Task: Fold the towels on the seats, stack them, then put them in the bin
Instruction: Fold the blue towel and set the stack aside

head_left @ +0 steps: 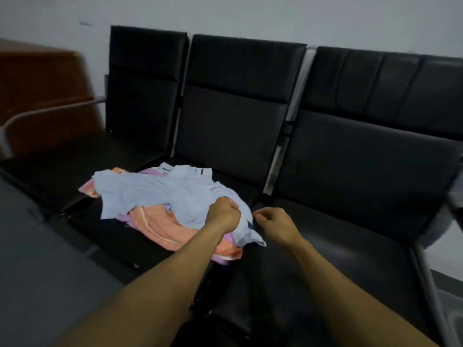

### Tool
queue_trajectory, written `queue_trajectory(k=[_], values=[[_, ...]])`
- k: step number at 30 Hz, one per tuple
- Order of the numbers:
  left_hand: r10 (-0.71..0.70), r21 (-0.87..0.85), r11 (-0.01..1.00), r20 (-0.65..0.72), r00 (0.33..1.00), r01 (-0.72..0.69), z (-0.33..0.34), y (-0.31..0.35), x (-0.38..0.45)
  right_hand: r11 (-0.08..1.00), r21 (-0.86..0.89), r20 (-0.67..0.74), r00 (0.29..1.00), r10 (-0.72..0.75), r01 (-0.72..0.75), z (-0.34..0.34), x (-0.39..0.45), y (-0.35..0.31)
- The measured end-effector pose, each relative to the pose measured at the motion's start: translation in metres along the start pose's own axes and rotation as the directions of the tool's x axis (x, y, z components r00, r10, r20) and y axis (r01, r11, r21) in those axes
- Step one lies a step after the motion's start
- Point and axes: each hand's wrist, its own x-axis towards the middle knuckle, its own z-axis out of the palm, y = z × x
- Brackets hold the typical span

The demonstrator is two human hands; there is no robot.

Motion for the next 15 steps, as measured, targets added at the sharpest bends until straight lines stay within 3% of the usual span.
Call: queue_trajectory(k=[3,8,15], values=[[-0.097,-0.054,0.994,-0.019,0.995,0.096,-0.013,-0.053,0.019,0.999,-0.051,0.128,0.992,0.022,-0.016,0.059,0.020,-0.004],[-0.198,-0.115,0.974,-0.014,0.980,0.195,-0.011,-0.106,0.038,0.999,-0.050,0.219,0.976,0.019,-0.008,0.123,0.043,-0.004],[-0.217,-0.190,0.960,-0.034,0.976,0.207,-0.008,-0.120,0.057,0.914,0.314,0.283,0.944,0.168,-0.257,0.153,0.057,-0.010]])
